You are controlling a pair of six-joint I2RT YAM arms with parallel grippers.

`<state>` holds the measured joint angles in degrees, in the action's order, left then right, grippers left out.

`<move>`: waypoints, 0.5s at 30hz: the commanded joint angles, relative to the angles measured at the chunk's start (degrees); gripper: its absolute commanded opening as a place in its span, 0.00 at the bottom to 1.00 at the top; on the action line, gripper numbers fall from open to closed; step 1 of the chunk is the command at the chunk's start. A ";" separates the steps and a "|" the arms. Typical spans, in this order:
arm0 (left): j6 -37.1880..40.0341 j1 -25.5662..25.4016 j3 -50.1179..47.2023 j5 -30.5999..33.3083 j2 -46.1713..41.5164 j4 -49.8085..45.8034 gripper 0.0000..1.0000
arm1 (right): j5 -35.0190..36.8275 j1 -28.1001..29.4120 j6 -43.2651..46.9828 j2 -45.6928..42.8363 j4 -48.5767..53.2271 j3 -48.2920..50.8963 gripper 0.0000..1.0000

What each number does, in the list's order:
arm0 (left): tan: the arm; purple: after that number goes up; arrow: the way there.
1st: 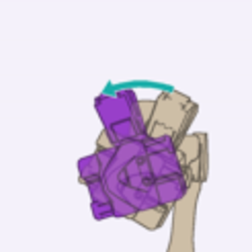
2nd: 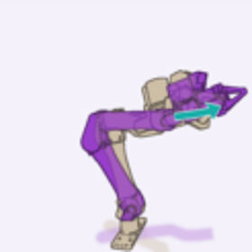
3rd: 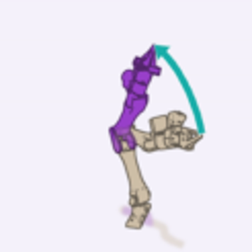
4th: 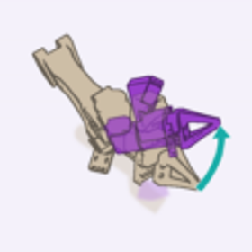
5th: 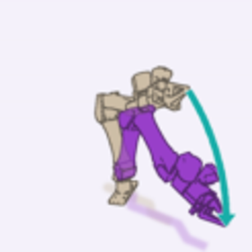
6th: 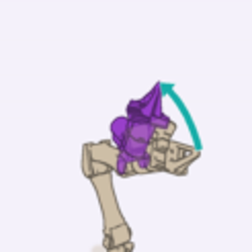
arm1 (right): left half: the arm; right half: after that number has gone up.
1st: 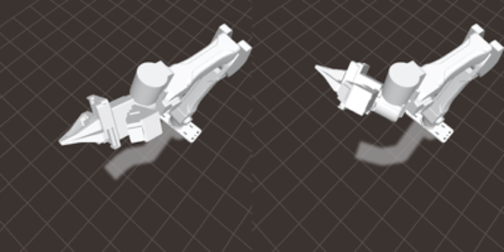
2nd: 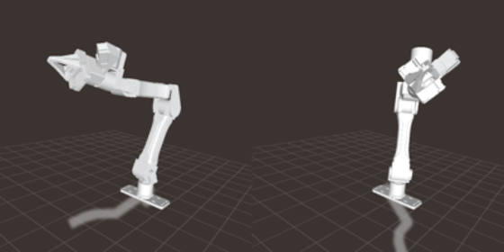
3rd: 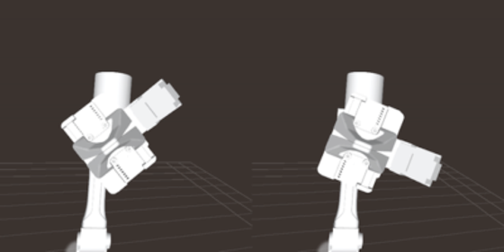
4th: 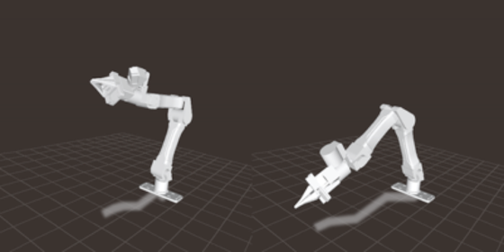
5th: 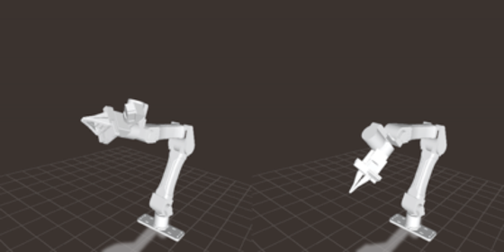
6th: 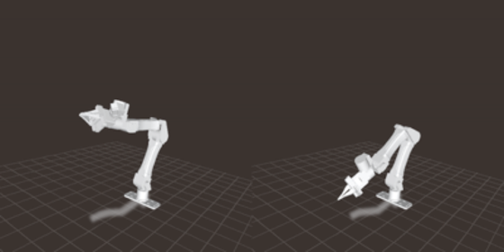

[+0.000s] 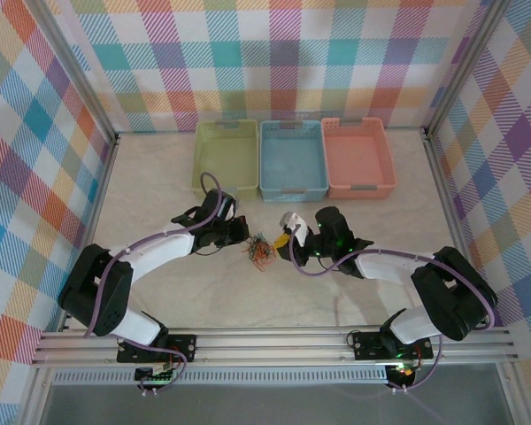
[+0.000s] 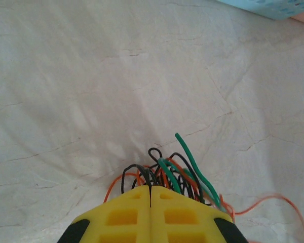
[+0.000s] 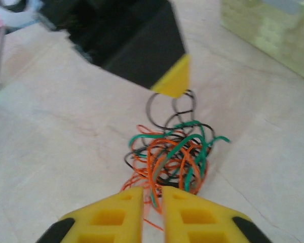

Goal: Untangle the cables

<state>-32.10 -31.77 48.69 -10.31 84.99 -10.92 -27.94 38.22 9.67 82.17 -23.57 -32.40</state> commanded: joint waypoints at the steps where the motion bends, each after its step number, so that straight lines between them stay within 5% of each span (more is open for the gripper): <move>1: 0.37 -0.49 0.14 1.46 -1.21 -1.83 0.00 | -9.60 1.42 4.39 0.98 -0.01 -2.12 0.29; 15: 0.99 -0.49 0.61 1.71 -0.26 -2.26 0.00 | 7.15 1.51 11.12 0.49 -1.89 0.90 0.47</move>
<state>-32.08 -31.77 48.69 -9.32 84.99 -12.14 -24.38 39.72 17.47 82.65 -23.35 -32.49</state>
